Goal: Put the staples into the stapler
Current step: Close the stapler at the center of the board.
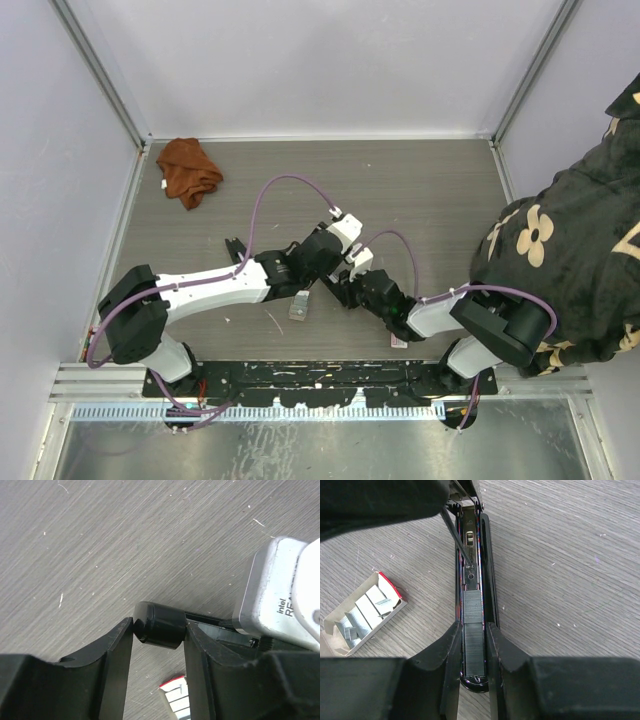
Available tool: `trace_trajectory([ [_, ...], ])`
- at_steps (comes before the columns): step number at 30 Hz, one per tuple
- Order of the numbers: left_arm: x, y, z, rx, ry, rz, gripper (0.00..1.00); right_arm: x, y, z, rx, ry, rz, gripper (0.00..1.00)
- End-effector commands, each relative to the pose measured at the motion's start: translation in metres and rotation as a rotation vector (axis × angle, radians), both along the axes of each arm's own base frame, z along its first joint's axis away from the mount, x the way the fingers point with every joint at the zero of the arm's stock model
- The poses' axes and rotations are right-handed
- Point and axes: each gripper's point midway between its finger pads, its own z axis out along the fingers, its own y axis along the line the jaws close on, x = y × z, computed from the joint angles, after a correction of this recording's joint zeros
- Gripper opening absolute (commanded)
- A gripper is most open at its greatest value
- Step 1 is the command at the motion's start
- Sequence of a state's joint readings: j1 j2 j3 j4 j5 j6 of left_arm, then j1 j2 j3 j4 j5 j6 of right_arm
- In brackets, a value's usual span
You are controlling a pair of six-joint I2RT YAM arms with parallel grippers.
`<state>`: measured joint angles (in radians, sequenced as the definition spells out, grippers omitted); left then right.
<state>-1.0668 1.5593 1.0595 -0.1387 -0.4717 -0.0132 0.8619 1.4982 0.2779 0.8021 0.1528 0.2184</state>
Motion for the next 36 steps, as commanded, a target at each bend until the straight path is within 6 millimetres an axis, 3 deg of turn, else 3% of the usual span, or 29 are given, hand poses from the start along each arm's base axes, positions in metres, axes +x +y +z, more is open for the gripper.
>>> trace_trajectory([
  [1,-0.03,-0.039,0.001,-0.138,0.109,-0.089,0.46,0.005,-0.007,0.003,0.043,0.015,-0.072,0.18],
  [23,-0.036,-0.037,-0.004,-0.145,0.124,-0.098,0.7,0.001,-0.006,0.006,0.056,0.009,-0.05,0.23],
  [36,-0.064,-0.015,-0.002,-0.145,0.085,-0.277,0.86,-0.001,-0.004,0.008,0.037,-0.005,-0.026,0.24],
])
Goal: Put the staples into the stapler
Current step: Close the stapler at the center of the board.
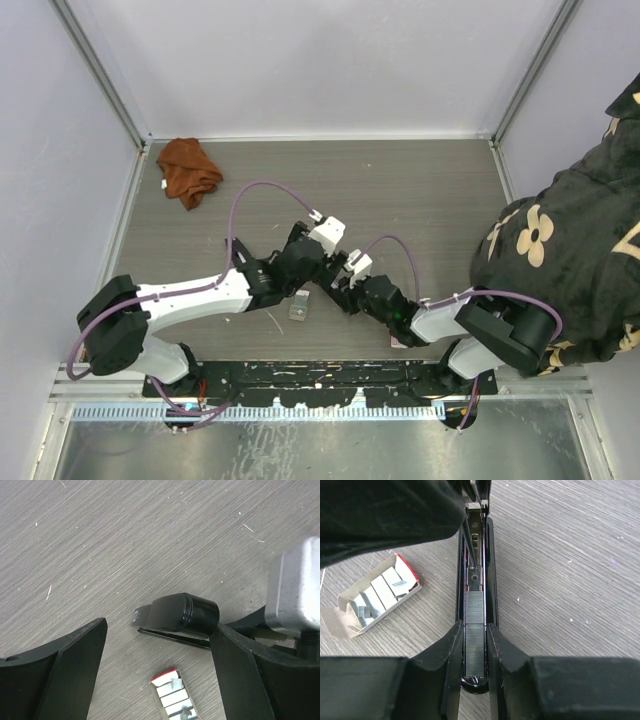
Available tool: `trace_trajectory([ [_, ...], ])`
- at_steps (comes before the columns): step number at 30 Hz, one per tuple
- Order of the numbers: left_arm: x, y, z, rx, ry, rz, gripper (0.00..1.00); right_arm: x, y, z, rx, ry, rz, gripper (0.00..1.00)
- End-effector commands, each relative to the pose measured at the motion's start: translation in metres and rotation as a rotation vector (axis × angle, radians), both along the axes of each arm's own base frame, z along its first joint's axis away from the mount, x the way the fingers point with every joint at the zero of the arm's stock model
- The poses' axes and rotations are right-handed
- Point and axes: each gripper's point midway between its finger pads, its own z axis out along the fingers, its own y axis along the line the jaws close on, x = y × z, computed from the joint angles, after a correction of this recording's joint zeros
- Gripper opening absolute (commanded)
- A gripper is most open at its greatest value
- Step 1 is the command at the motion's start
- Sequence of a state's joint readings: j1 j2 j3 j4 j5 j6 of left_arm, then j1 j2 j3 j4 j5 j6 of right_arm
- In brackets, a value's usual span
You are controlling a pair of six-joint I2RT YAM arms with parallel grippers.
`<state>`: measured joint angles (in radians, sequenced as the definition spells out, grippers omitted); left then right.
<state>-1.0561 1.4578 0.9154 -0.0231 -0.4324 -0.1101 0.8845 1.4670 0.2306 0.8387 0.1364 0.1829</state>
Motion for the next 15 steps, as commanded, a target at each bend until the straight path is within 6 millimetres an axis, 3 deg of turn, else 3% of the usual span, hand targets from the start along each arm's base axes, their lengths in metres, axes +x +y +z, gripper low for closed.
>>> trace_trajectory([
  [1,-0.055,-0.024,0.002,-0.009,0.031,-0.321,0.86,0.011,-0.003,0.008,0.044,0.025,-0.076,0.24],
  [12,-0.048,-0.018,-0.001,-0.025,0.024,-0.265,0.78,0.006,-0.001,0.017,0.061,0.008,-0.046,0.31],
  [15,-0.041,-0.009,0.005,-0.063,0.031,-0.21,0.78,0.004,-0.002,0.019,0.062,0.003,-0.042,0.4],
])
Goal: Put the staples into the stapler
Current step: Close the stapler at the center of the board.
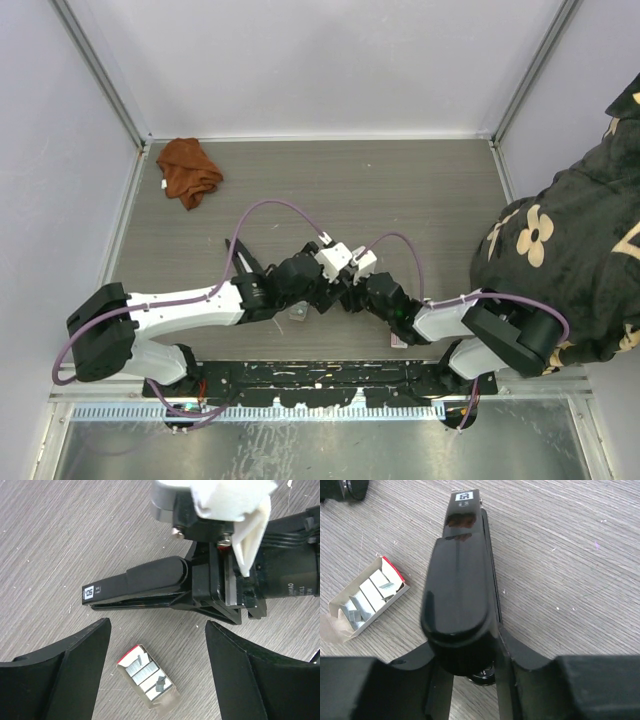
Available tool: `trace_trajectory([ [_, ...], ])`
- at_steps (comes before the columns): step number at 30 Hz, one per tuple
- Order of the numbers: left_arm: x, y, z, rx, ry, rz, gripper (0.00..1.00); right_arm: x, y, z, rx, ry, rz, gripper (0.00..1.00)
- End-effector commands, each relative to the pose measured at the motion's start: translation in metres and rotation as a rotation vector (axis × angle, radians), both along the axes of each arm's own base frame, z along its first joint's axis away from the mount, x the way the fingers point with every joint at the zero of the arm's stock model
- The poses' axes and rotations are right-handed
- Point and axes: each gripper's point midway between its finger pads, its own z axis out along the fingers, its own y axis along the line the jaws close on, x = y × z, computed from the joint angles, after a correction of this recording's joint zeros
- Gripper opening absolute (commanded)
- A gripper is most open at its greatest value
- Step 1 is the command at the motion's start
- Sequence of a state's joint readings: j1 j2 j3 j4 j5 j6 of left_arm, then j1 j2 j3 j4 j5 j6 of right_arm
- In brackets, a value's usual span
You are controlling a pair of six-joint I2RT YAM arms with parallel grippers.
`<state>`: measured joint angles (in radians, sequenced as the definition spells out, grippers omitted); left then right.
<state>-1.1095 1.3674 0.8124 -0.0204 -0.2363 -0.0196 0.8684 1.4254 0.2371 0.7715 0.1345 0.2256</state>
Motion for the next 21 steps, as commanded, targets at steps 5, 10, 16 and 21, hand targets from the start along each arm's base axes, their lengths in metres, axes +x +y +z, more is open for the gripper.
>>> trace_trajectory([
  [5,0.021,0.021,0.033,-0.175,0.033,0.136,0.81,0.002,0.0,0.023,0.051,-0.048,-0.014,0.67],
  [10,0.026,0.038,0.039,-0.23,0.075,0.173,0.83,-0.001,-0.005,0.035,0.053,-0.062,-0.02,0.87],
  [16,0.032,0.056,0.048,-0.305,0.14,0.247,0.85,-0.003,-0.02,0.062,0.061,-0.081,-0.063,1.0],
  [21,0.039,0.082,0.058,-0.43,0.255,0.372,0.91,0.0,-0.028,0.087,0.051,-0.065,-0.116,1.0],
])
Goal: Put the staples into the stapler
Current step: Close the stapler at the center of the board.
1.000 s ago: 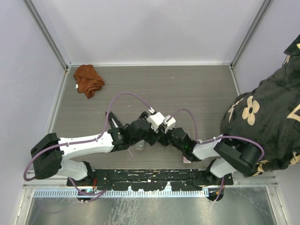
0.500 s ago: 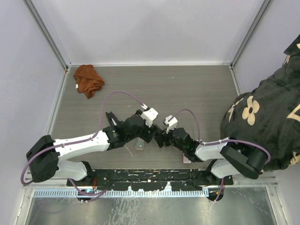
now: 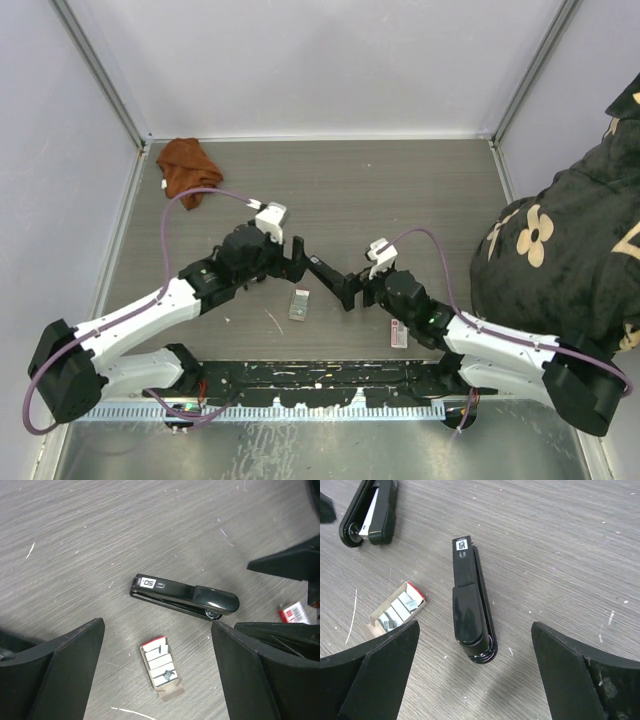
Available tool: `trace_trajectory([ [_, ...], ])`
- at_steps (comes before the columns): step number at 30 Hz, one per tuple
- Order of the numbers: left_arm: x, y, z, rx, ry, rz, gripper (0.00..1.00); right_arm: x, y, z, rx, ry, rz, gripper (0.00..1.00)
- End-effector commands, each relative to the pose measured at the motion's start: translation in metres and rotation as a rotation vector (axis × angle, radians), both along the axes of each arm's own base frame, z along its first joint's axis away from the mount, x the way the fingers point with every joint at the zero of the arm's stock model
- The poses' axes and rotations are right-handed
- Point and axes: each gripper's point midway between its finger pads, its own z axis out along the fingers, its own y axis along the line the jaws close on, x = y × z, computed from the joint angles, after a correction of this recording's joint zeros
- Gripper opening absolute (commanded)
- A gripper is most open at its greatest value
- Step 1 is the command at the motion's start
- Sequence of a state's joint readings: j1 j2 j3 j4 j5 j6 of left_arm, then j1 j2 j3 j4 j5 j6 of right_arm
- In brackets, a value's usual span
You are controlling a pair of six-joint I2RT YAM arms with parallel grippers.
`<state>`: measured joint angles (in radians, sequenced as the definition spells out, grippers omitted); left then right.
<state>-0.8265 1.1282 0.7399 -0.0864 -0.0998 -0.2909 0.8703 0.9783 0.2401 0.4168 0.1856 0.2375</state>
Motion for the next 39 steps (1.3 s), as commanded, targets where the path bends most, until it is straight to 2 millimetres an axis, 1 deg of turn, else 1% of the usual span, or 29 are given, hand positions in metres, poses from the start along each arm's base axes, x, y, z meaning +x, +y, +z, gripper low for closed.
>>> trace_trajectory([
  [1,0.004,0.02,0.02,-0.17,0.099,0.11,0.92,0.01,-0.006,0.024,-0.042,0.025,-0.077,1.0],
  [2,0.003,0.026,0.02,-0.187,0.123,0.131,0.93,0.011,-0.006,0.024,-0.067,0.046,-0.083,1.0],
  [3,0.004,0.031,0.021,-0.205,0.14,0.153,0.93,0.012,-0.006,0.019,-0.105,0.076,-0.086,0.99],
  [4,0.003,0.036,0.021,-0.22,0.159,0.169,0.94,0.013,-0.004,0.017,-0.132,0.1,-0.085,0.99],
  [7,0.0,0.047,0.021,-0.258,0.192,0.195,0.96,0.015,0.002,0.009,-0.21,0.167,-0.073,0.96],
  [10,-0.003,0.055,0.017,-0.266,0.217,0.219,0.97,0.017,0.009,-0.002,-0.285,0.217,-0.047,0.92],
  [13,-0.004,0.06,0.011,-0.269,0.24,0.237,0.97,0.021,0.016,-0.012,-0.342,0.235,-0.02,0.86],
  [14,-0.005,0.062,0.009,-0.271,0.248,0.242,0.98,0.02,0.023,-0.016,-0.35,0.246,0.013,0.85],
  [16,-0.005,0.063,0.006,-0.275,0.261,0.247,0.98,0.019,0.031,-0.023,-0.376,0.25,0.048,0.85],
  [19,-0.004,0.065,0.003,-0.281,0.272,0.256,0.98,0.025,0.041,-0.033,-0.406,0.24,0.073,0.84],
  [22,-0.004,0.067,0.001,-0.285,0.276,0.261,0.98,0.036,0.049,-0.041,-0.428,0.221,0.066,0.83],
  [26,-0.004,0.069,-0.002,-0.286,0.283,0.264,0.98,0.051,0.065,-0.045,-0.421,0.198,0.07,0.82],
  [27,-0.004,0.069,-0.003,-0.285,0.286,0.265,0.98,0.053,0.068,-0.05,-0.427,0.2,0.07,0.81],
  [32,-0.004,0.071,-0.005,-0.282,0.292,0.268,0.98,0.075,0.078,-0.06,-0.437,0.171,0.037,0.78],
  [35,-0.004,0.071,-0.005,-0.284,0.292,0.268,0.98,0.087,0.086,-0.061,-0.42,0.157,0.041,0.77],
  [37,-0.005,0.072,-0.005,-0.285,0.293,0.269,0.98,0.093,0.093,-0.063,-0.4,0.165,0.065,0.77],
  [39,-0.005,0.072,-0.004,-0.287,0.292,0.269,0.98,0.101,0.095,-0.064,-0.389,0.171,0.066,0.81],
])
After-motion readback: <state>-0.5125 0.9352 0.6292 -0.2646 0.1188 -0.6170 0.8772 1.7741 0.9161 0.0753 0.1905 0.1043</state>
